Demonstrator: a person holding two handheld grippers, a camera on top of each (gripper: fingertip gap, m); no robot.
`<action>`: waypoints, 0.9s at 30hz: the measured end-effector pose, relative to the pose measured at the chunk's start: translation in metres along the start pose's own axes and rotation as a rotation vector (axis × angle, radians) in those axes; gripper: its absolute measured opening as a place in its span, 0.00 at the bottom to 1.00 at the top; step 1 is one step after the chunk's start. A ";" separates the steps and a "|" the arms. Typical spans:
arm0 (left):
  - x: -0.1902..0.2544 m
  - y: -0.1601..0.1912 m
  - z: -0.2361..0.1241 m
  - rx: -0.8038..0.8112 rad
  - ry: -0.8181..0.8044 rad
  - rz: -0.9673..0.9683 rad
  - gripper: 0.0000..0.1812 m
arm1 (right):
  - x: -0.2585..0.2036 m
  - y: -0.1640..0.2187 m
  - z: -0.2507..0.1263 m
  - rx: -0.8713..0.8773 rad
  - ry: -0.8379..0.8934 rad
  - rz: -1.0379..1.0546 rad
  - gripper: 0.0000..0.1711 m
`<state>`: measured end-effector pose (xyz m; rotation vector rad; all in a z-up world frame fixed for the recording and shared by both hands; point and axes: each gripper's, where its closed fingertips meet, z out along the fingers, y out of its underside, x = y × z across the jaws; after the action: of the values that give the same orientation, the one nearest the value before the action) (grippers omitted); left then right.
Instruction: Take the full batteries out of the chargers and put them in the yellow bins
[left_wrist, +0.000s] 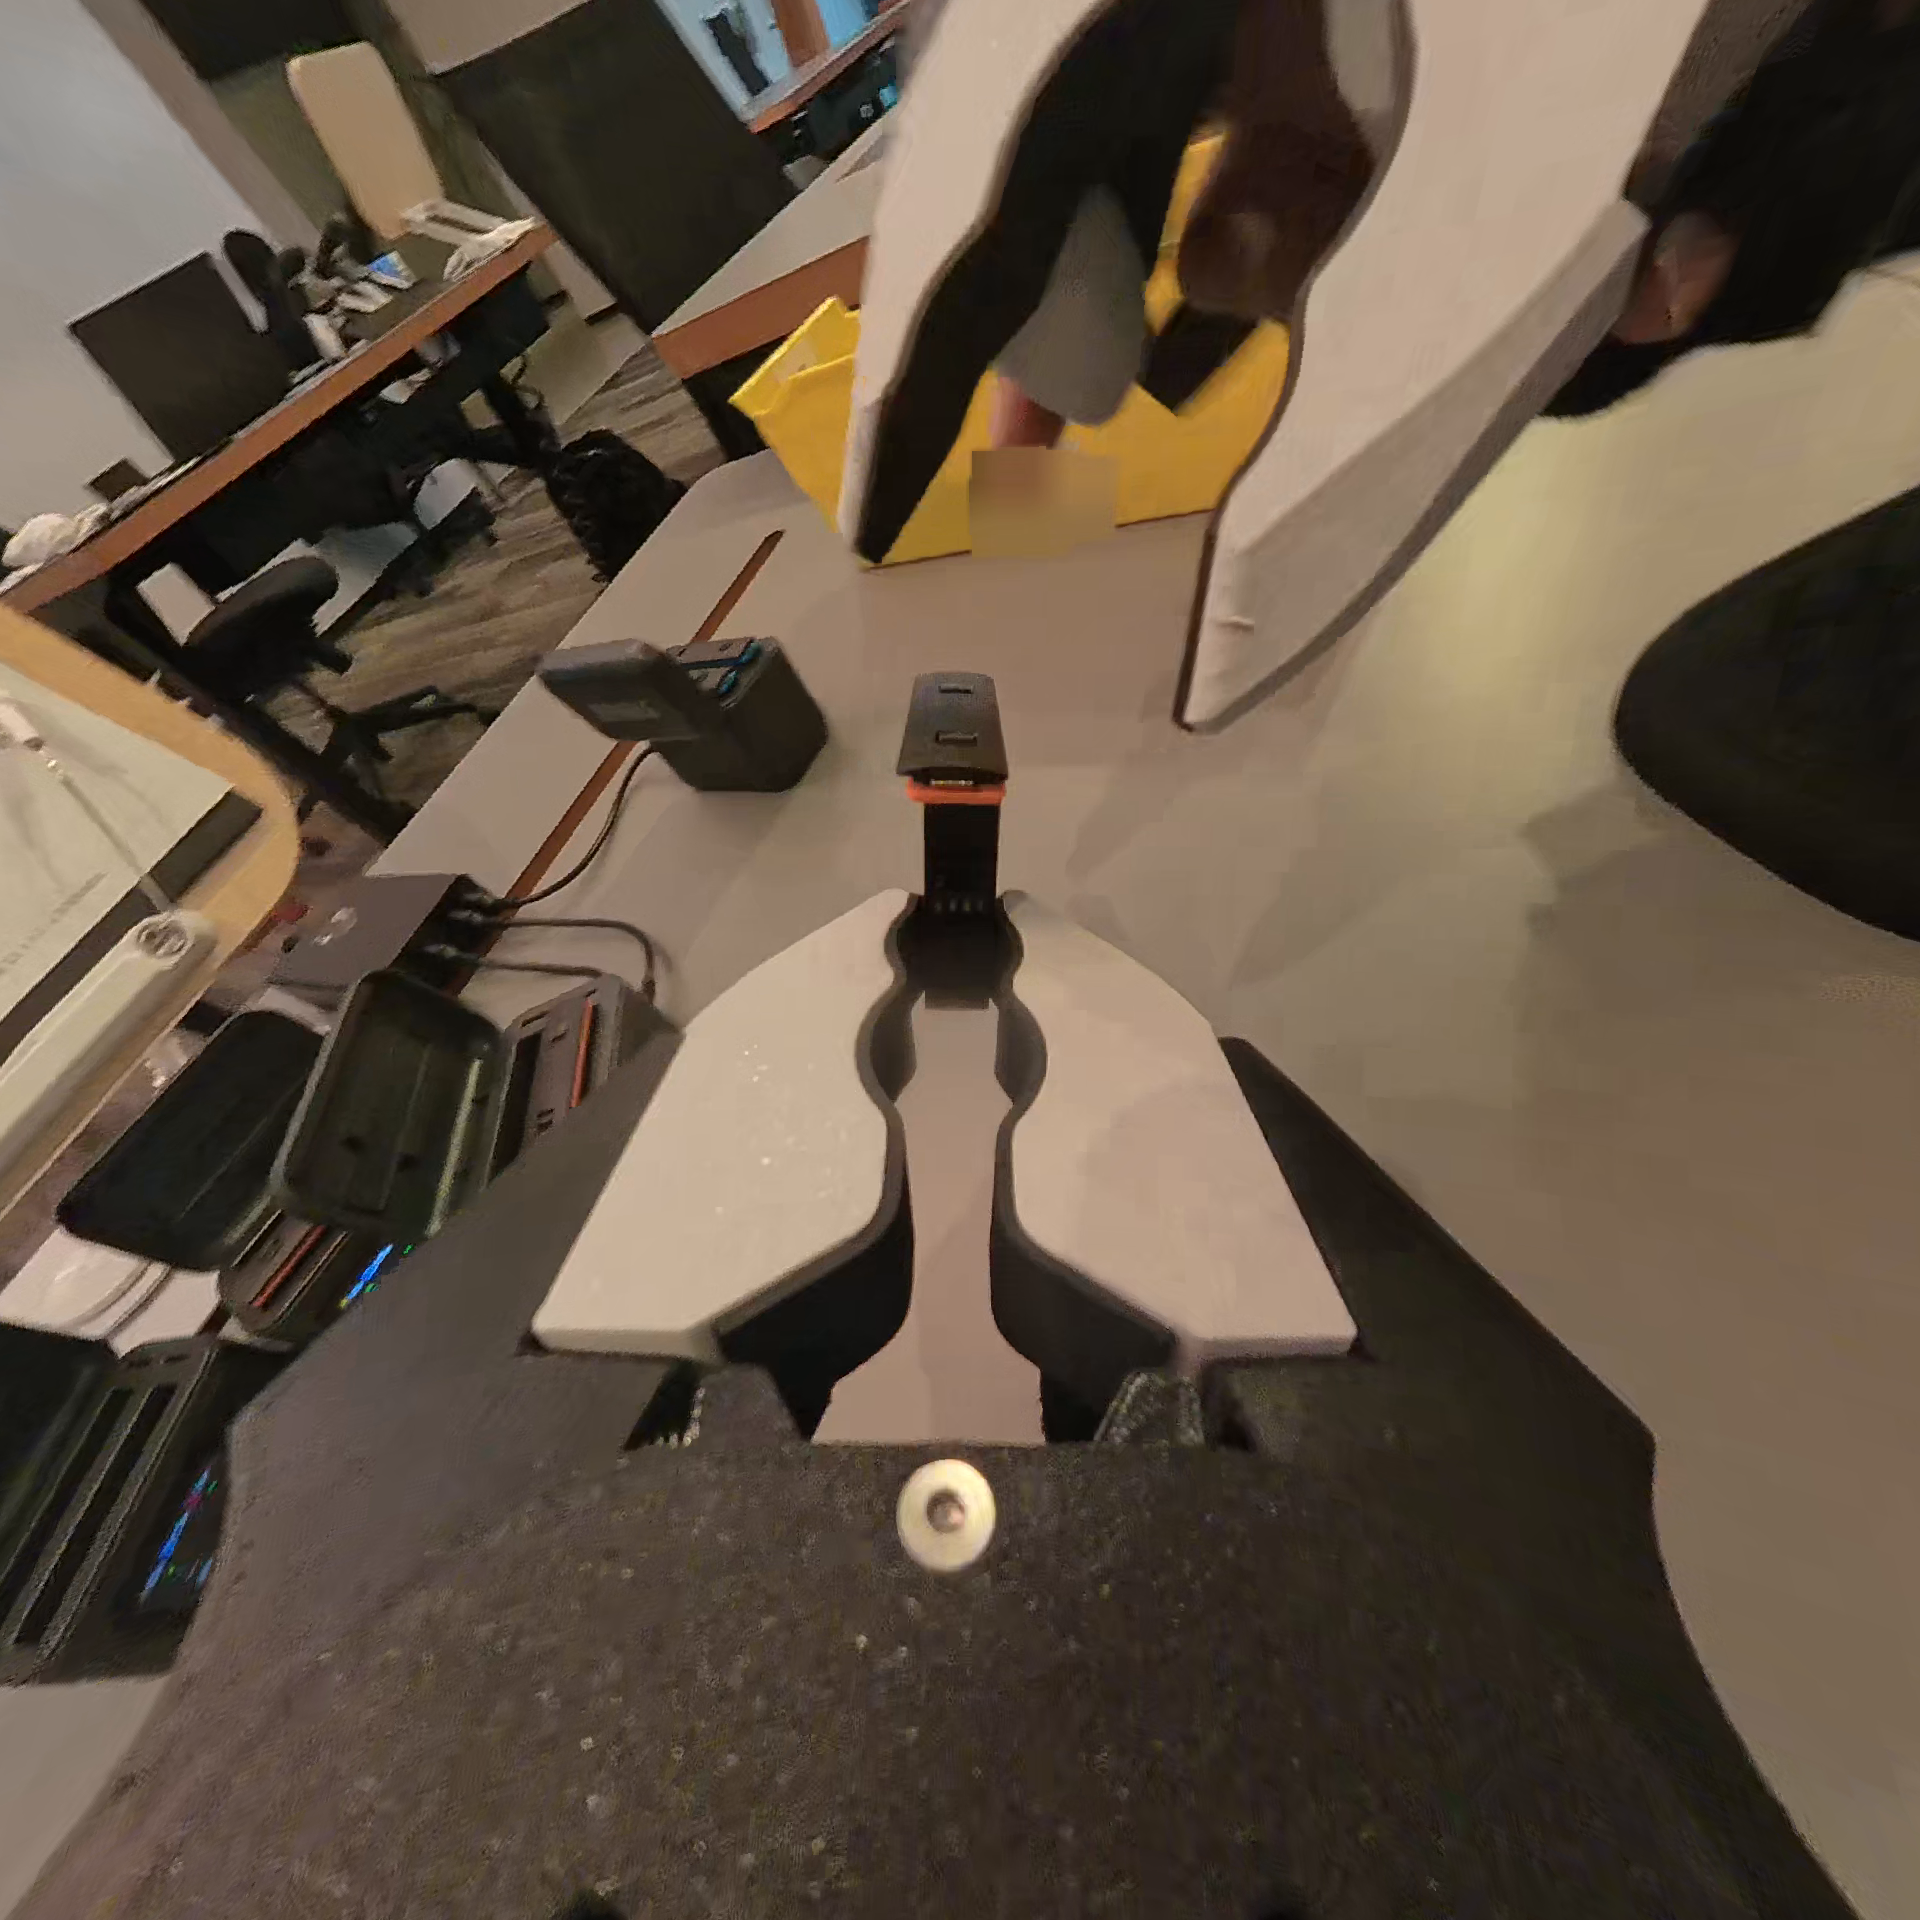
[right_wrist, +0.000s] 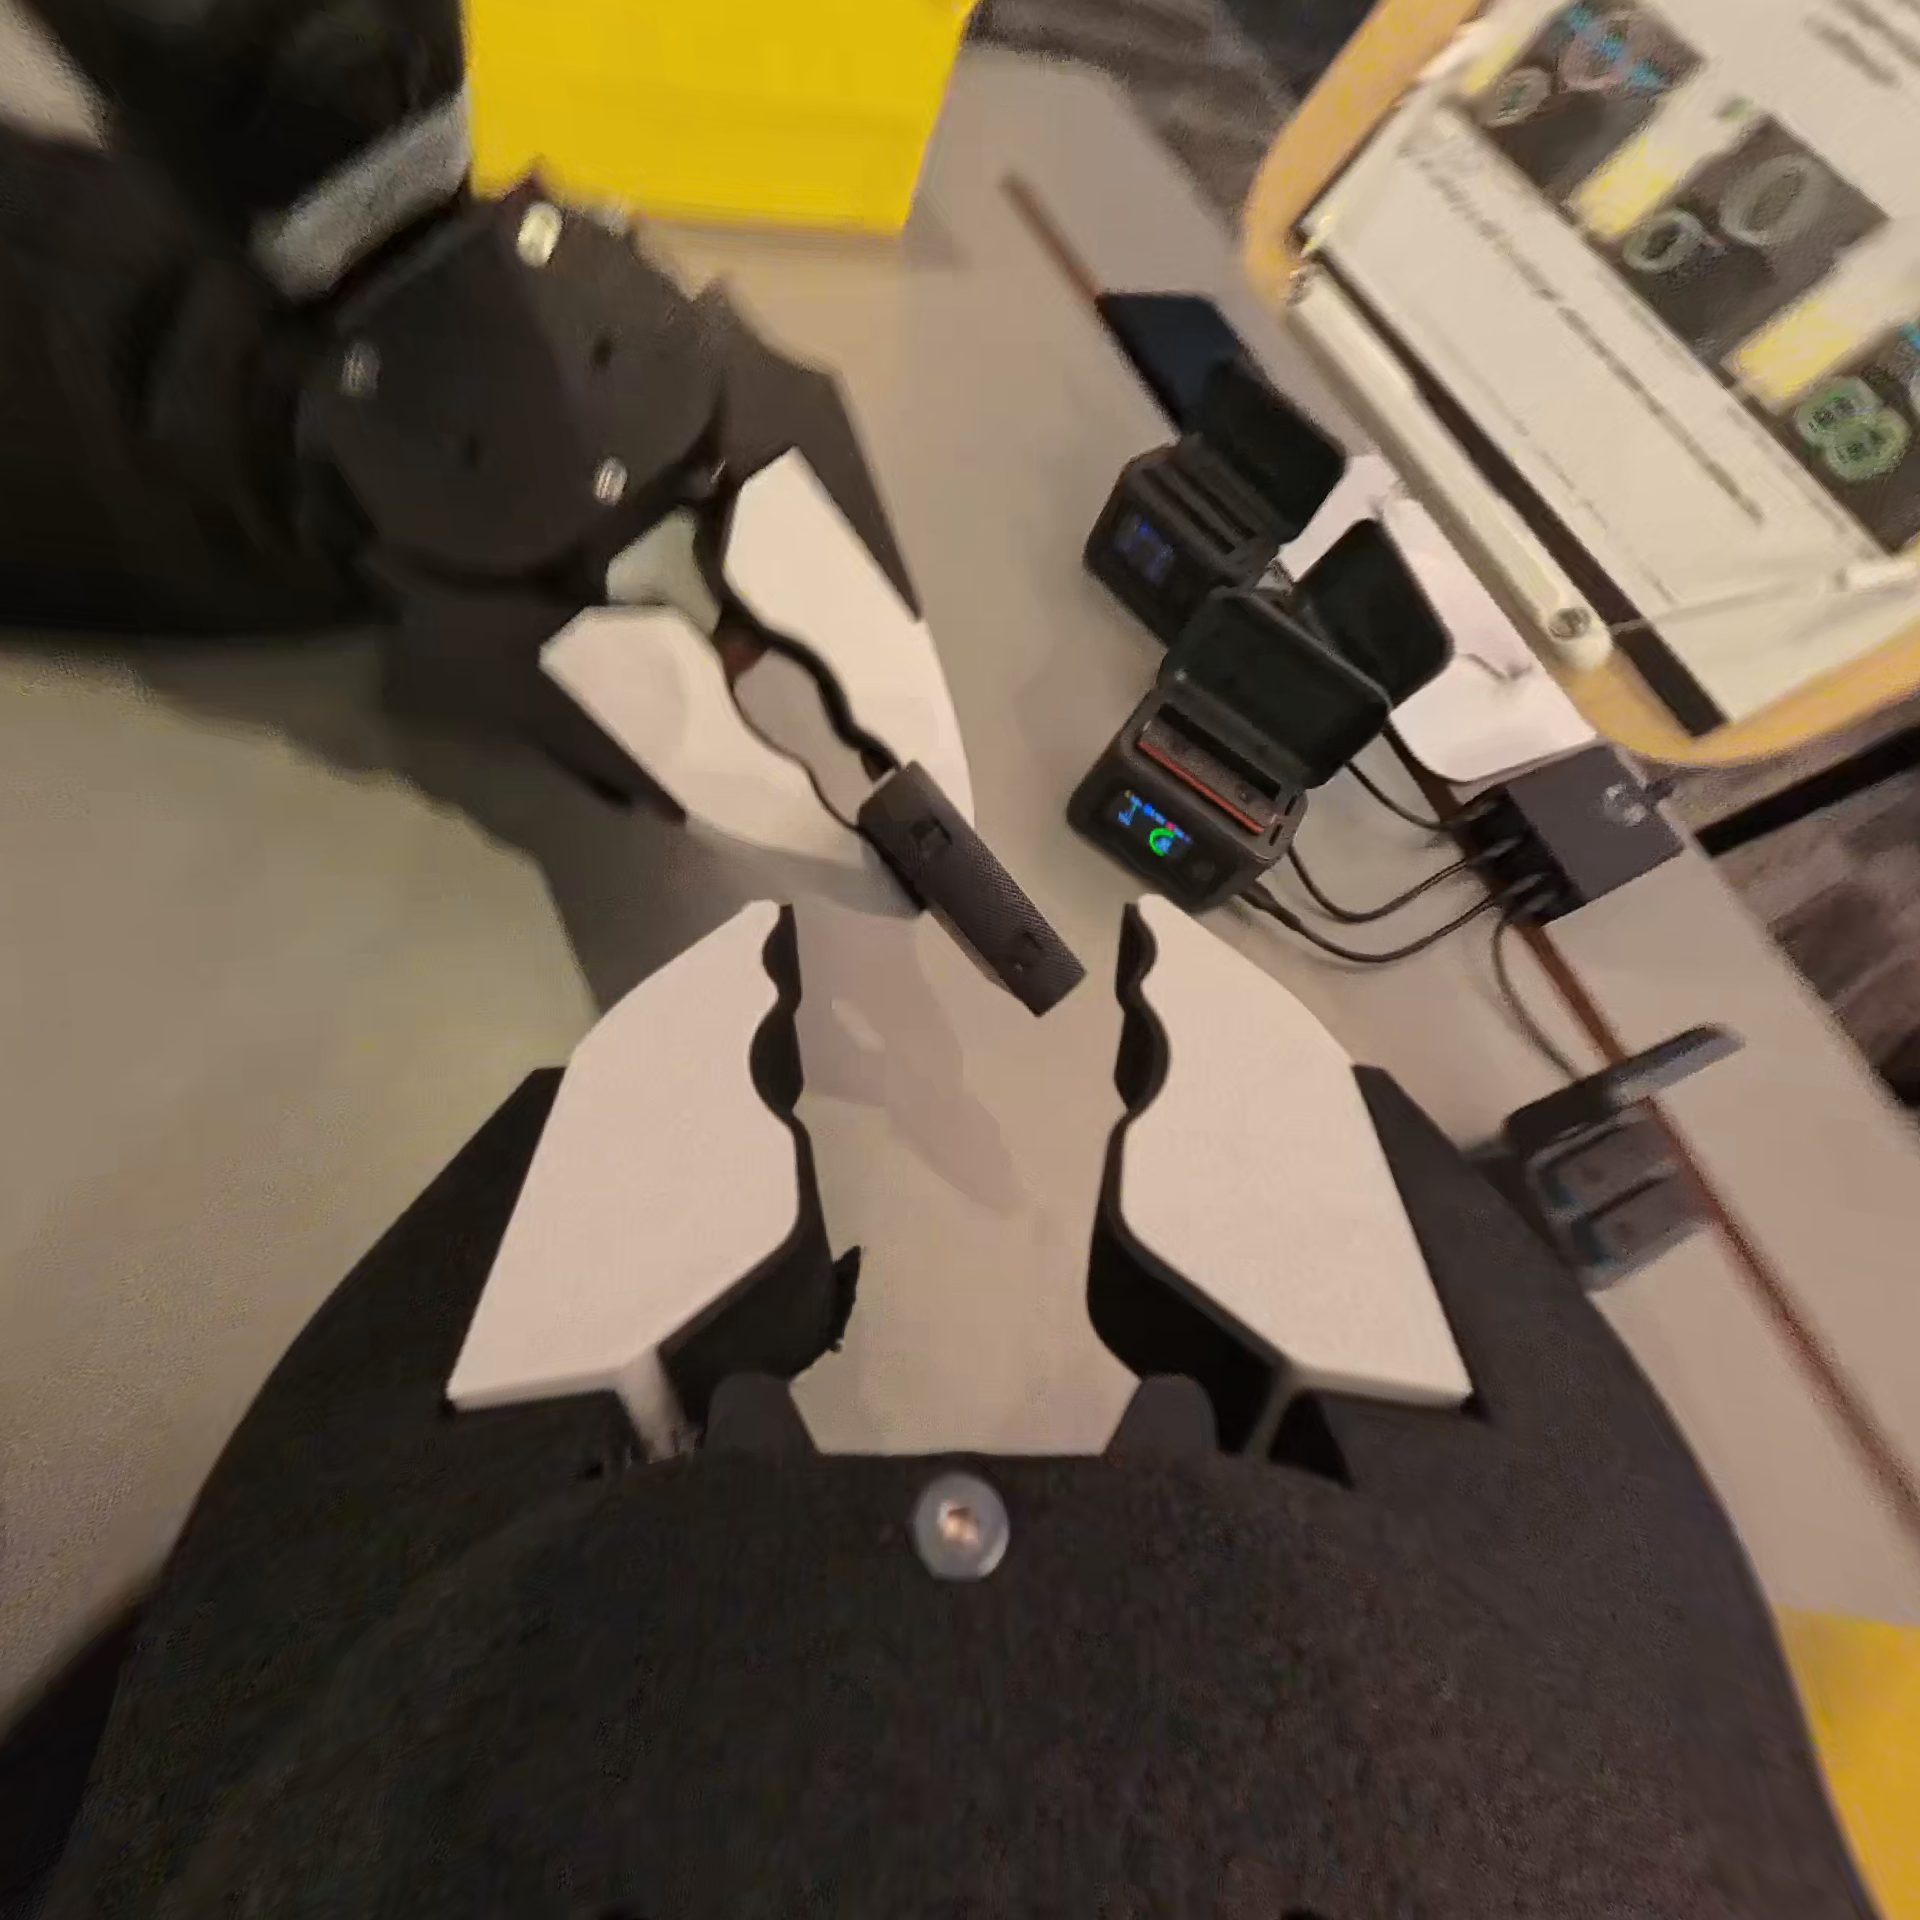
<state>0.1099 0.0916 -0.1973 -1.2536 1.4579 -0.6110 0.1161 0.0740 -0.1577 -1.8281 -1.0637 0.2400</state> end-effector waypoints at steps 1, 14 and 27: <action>0.005 -0.002 0.000 0.008 0.024 0.015 0.06 | -0.003 0.005 -0.004 -0.054 -0.021 -0.102 0.35; 0.049 -0.011 0.007 0.001 0.128 0.125 0.06 | -0.027 0.038 -0.014 -0.333 -0.154 -0.557 0.08; 0.017 -0.006 0.008 0.029 0.073 -0.169 0.19 | 0.137 0.025 -0.122 -0.501 0.144 -0.457 0.08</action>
<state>0.1218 0.0761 -0.2010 -1.3529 1.4074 -0.7952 0.2817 0.0947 -0.0782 -1.9263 -1.4921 -0.4623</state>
